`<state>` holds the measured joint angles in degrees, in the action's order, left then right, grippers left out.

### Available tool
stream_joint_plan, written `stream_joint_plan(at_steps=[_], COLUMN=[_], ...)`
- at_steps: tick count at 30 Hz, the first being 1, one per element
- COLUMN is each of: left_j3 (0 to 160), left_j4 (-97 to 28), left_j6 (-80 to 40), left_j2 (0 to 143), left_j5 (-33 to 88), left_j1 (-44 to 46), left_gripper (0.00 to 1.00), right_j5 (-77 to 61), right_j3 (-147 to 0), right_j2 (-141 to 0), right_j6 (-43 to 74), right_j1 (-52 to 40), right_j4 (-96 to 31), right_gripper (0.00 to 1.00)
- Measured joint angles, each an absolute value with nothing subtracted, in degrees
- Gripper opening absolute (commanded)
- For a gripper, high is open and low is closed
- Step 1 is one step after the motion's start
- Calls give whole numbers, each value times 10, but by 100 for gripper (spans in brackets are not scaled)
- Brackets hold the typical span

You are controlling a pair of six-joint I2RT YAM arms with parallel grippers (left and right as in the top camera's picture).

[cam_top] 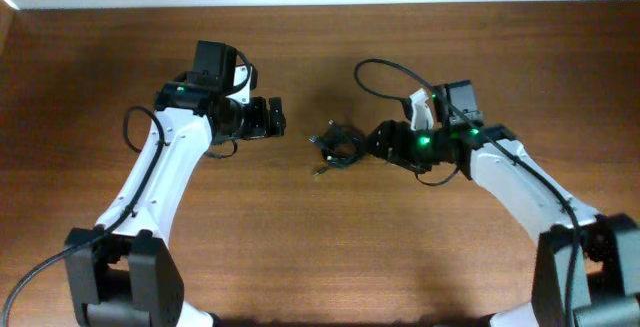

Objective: Untangle cables

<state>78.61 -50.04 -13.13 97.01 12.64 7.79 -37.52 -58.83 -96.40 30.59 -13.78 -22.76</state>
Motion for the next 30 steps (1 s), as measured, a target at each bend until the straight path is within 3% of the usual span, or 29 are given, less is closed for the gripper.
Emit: stream_joint_plan(at_steps=[6, 14, 30], left_j3=[786, 786, 786], left_j4=[-499, -498, -488], left_j6=[-131, -131, -131], left_j2=[970, 970, 970], left_j5=[126, 126, 126], left_j1=[78, 78, 78], left_gripper=[99, 99, 99], right_j5=[-302, -218, -144], right_j3=[-588, -588, -588], right_j2=[-996, -1006, -1015], right_j6=[383, 438, 556], right_j1=[-189, -213, -272], right_j4=[-205, -181, -145], right_gripper=[69, 53, 53])
